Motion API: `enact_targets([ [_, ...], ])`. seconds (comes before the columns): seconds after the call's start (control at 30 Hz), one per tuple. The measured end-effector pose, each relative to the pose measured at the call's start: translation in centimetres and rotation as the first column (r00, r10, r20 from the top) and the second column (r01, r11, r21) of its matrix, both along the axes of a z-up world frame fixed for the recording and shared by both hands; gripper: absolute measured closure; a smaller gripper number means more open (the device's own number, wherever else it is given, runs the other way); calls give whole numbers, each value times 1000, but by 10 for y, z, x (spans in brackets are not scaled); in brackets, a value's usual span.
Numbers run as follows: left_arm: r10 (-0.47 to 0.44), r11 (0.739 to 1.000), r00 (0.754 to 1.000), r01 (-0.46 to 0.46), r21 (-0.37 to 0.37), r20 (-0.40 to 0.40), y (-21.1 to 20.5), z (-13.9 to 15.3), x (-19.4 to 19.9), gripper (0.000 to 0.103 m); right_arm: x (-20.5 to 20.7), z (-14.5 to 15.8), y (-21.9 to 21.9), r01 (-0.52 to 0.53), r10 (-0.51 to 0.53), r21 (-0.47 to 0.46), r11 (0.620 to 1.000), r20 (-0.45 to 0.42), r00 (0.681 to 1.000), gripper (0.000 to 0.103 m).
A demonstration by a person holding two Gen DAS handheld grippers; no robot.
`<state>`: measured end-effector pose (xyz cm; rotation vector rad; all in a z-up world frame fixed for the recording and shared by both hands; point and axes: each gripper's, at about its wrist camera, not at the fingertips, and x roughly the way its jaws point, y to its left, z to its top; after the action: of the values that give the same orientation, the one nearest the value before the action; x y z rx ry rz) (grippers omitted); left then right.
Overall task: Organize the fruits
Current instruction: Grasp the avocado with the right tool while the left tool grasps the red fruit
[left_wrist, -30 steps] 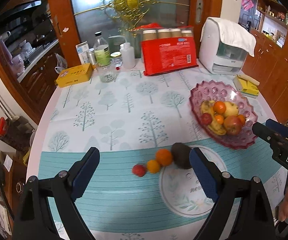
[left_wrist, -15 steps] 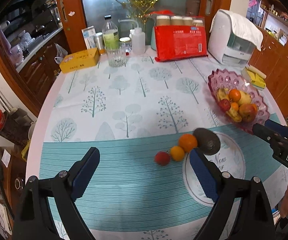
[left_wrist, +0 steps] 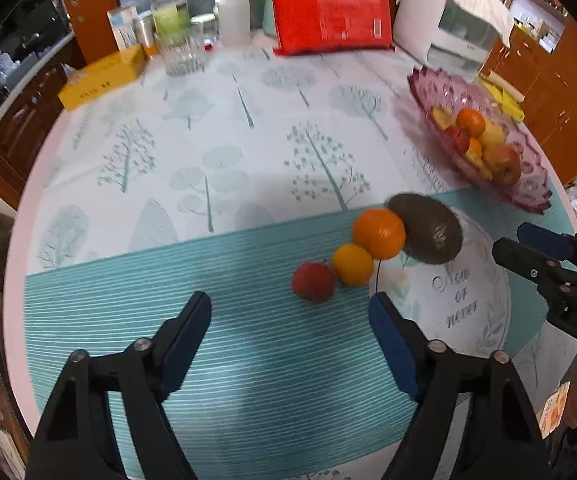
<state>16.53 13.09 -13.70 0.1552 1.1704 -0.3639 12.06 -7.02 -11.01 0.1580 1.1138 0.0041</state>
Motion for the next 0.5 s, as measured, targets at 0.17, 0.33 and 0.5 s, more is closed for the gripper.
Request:
enact_targets([
  [0.17,-13,1000,998,13,-13,-54,-5,-26,11,39,9,-17,3,-25,26,12,1000,-26,999,49],
  [0.33,-32,999,996,30,-27,-85,-11,-39,18,44,21,-32,4,-43,44,24,999,-52,998,49],
  [0.5,-51,998,993,48,-38,-106,-17,-49,23,53,31,-43,6,-59,61,26,998,-70,996,49],
])
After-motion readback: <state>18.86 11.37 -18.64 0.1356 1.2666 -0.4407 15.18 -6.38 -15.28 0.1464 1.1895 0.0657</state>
